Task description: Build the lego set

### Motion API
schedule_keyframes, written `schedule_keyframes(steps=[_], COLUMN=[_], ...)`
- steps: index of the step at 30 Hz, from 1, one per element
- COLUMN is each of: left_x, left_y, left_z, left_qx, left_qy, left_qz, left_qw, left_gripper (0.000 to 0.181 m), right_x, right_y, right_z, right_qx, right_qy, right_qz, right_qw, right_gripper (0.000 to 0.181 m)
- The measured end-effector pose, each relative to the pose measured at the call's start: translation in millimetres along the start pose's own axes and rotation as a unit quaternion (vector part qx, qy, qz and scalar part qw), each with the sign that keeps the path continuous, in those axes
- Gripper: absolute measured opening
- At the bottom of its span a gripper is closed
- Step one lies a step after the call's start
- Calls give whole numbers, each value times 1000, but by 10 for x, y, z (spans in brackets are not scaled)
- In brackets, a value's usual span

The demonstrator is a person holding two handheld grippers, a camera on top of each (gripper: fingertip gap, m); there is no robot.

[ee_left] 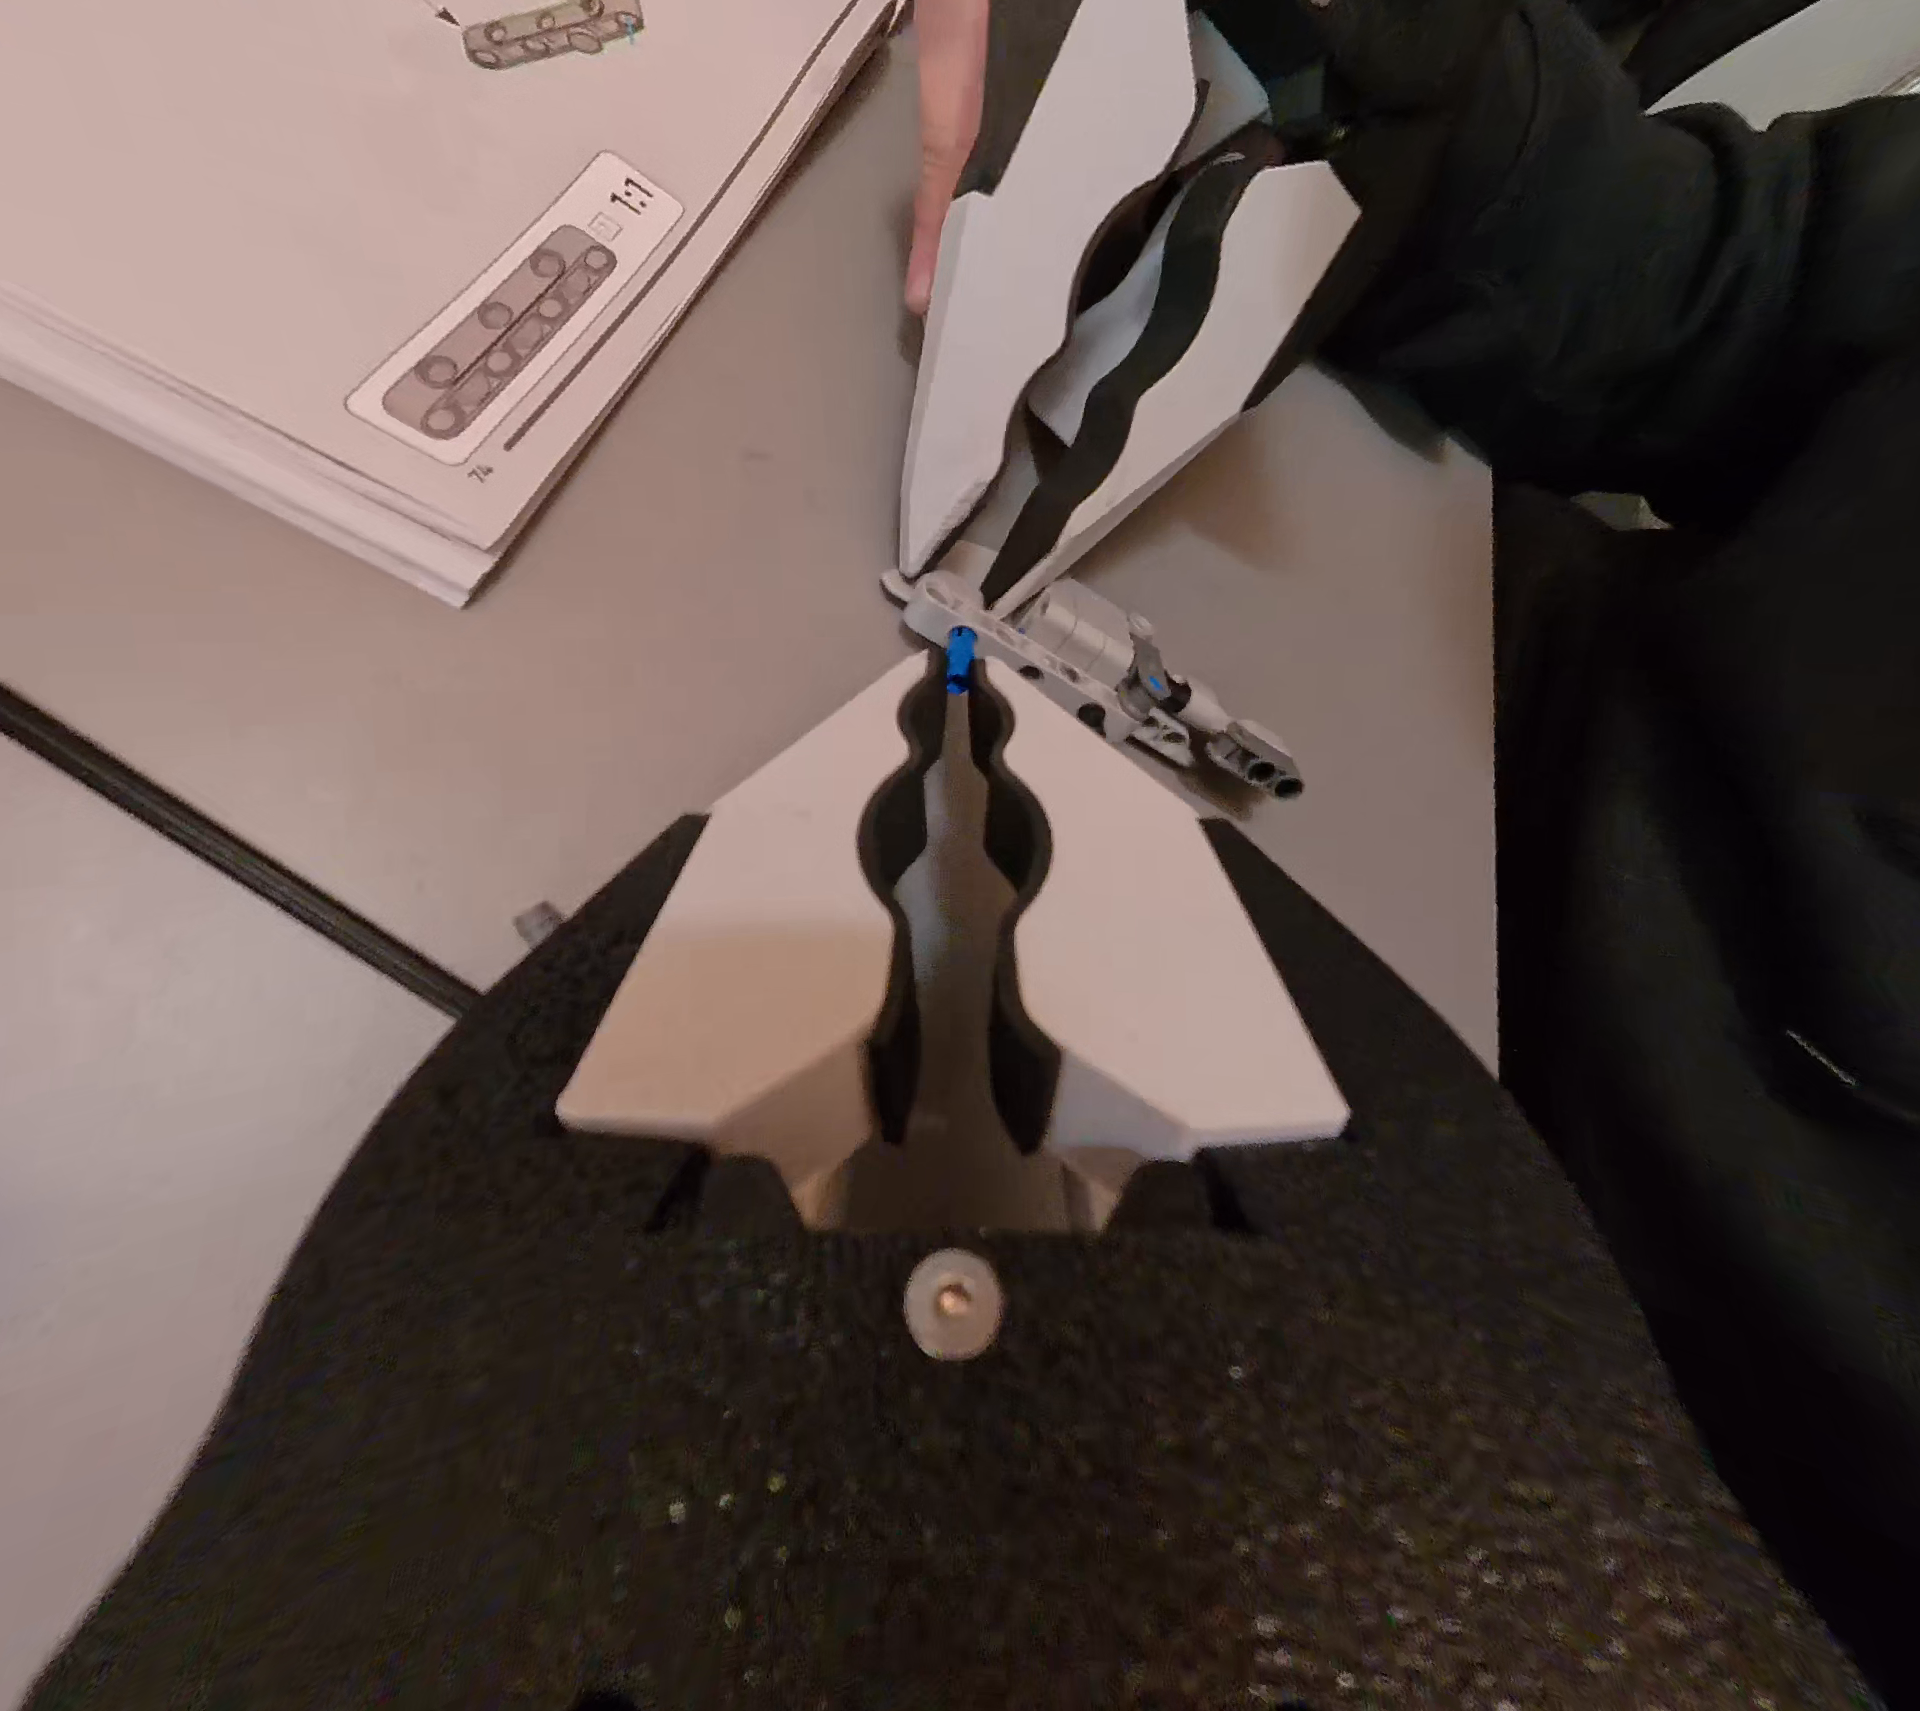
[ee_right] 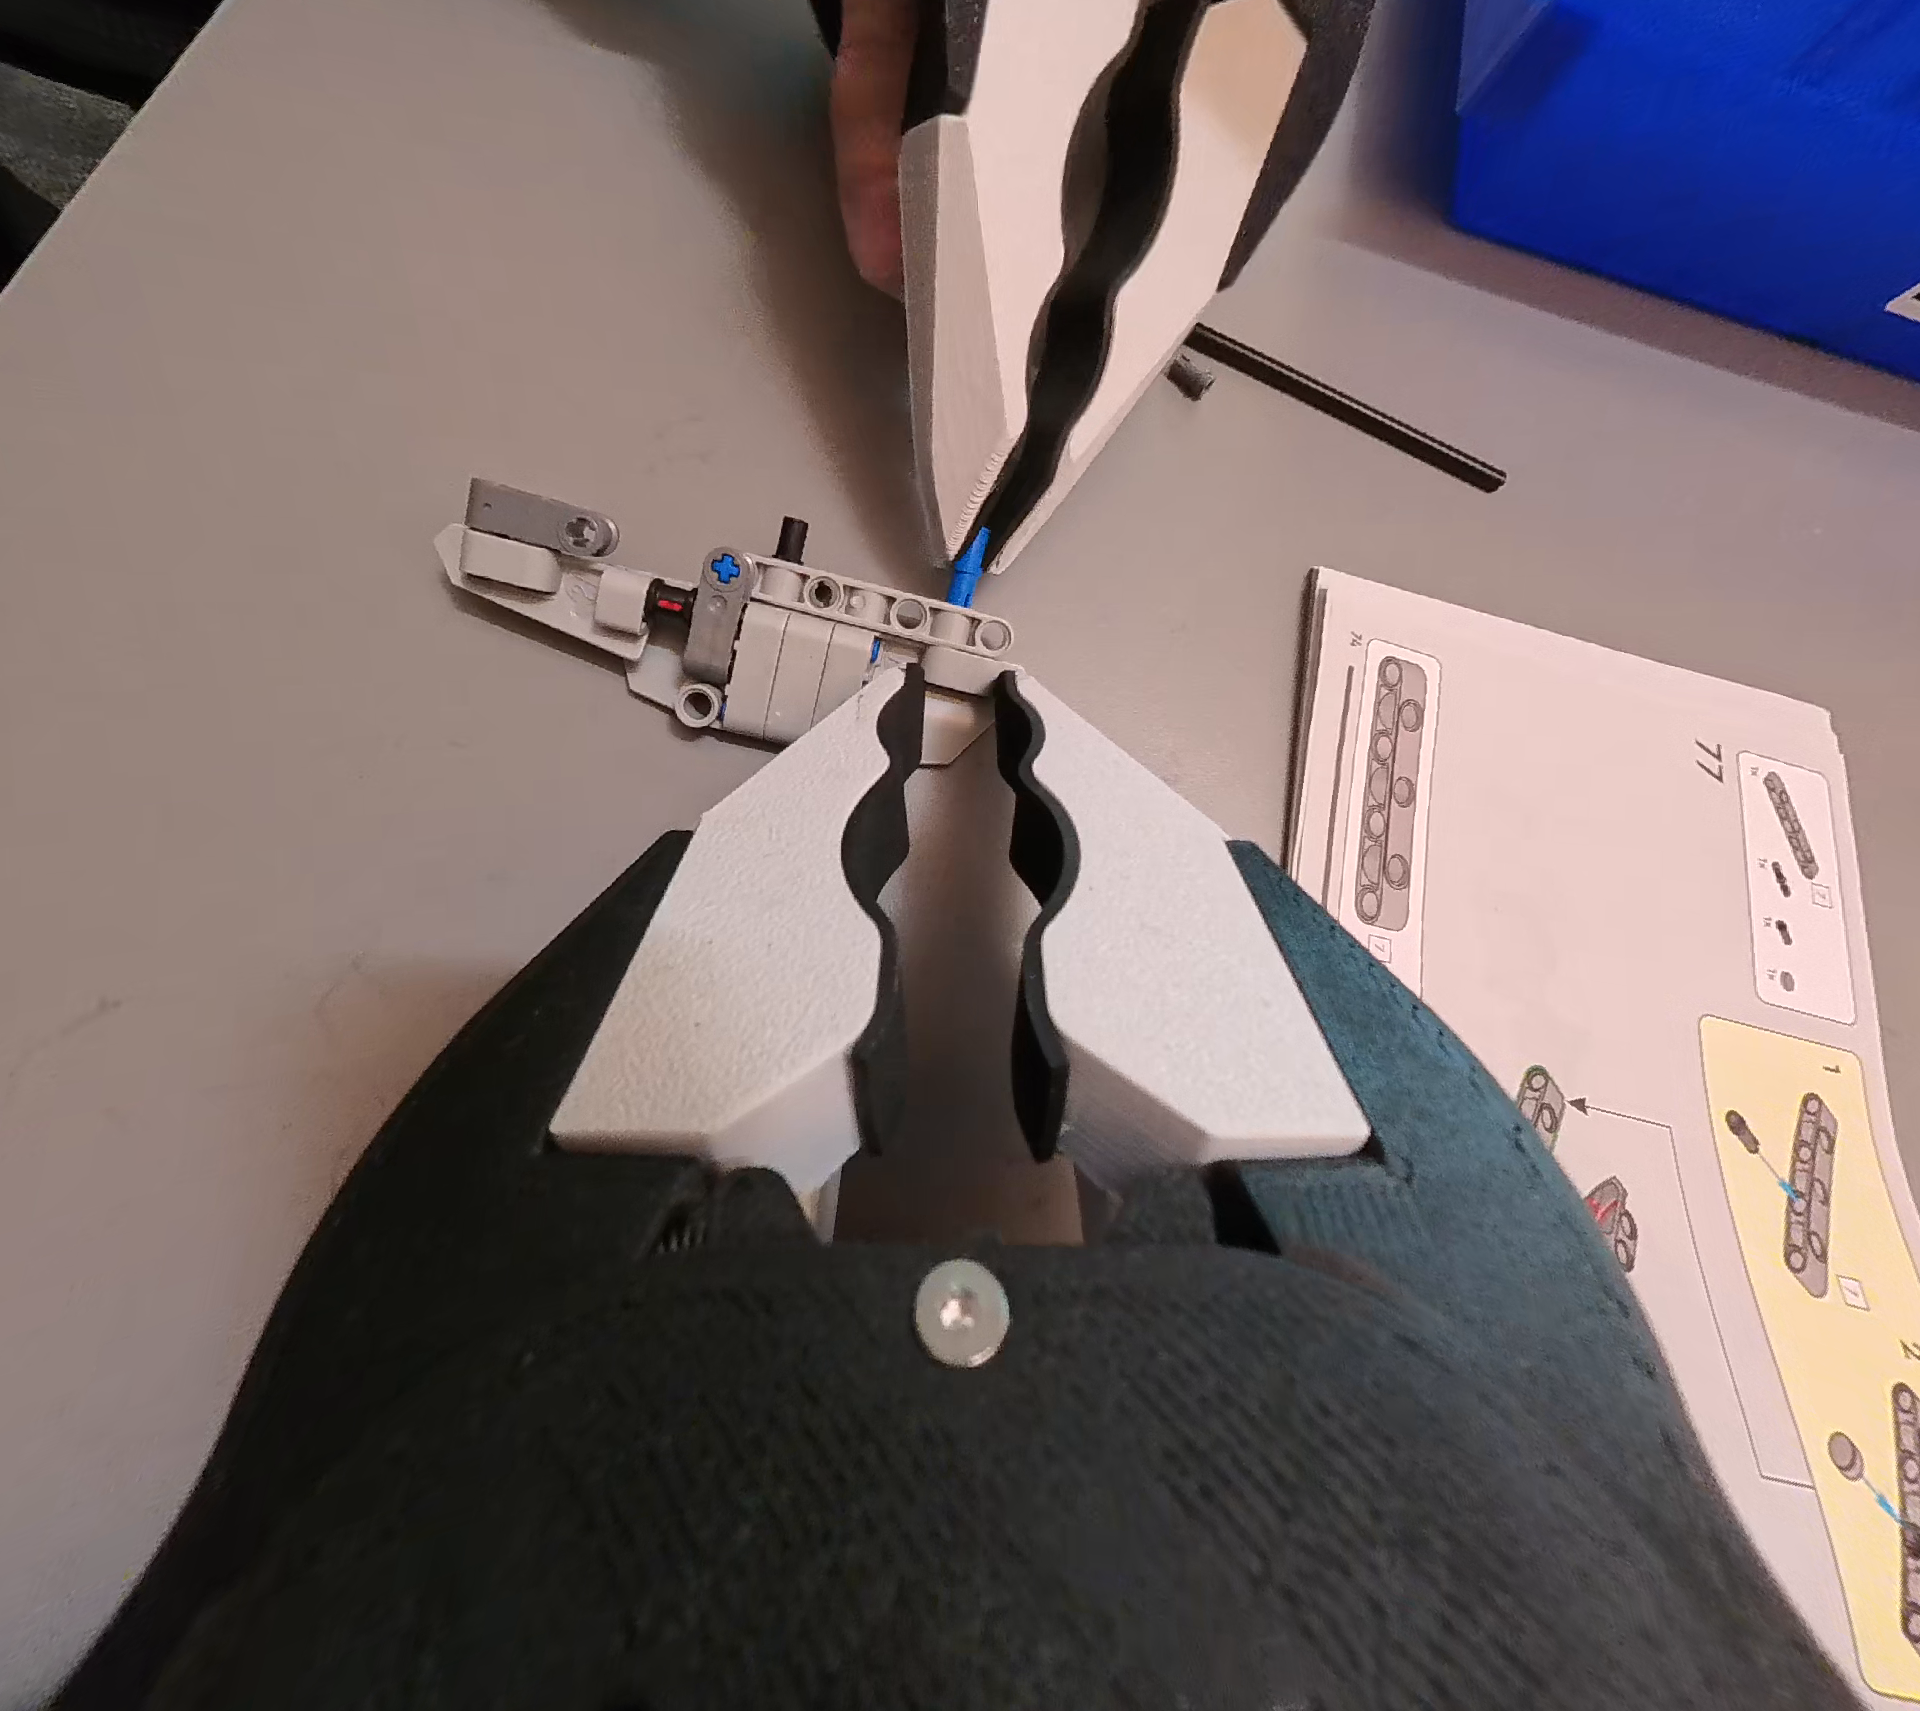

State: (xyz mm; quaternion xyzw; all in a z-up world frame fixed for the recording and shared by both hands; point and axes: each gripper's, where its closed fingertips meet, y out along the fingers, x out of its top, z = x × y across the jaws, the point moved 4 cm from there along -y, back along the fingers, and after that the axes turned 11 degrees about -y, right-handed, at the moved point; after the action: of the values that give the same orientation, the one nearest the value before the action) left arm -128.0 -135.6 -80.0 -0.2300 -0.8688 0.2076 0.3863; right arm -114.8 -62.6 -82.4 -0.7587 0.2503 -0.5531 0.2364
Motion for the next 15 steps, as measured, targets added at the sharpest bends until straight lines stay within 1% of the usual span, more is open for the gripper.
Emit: schedule_keyframes(steps=[2,5,9,13,15], left_x=[-3,-4,-3,3,10], left_y=[3,4,3,8,11], left_z=[9,28,24,48,45], left_qx=[-9,-41,-40,-82,-76], left_qy=[-24,-76,-71,-126,-106], left_qz=[-1,-2,-2,7,11], left_qw=[1000,996,997,989,991], left_gripper=[1,1,1,2,2], right_x=[0,1,2,1,1], right_y=[1,0,0,-1,-1], right_z=[0,2,2,3,4], right_qx=[0,-1,-4,-3,-4], right_qy=[1,0,-3,-2,-4], right_qz=[0,0,0,0,1], right_qw=[1000,1000,1000,1000,1000], right_gripper=[12,13,13,13,13])
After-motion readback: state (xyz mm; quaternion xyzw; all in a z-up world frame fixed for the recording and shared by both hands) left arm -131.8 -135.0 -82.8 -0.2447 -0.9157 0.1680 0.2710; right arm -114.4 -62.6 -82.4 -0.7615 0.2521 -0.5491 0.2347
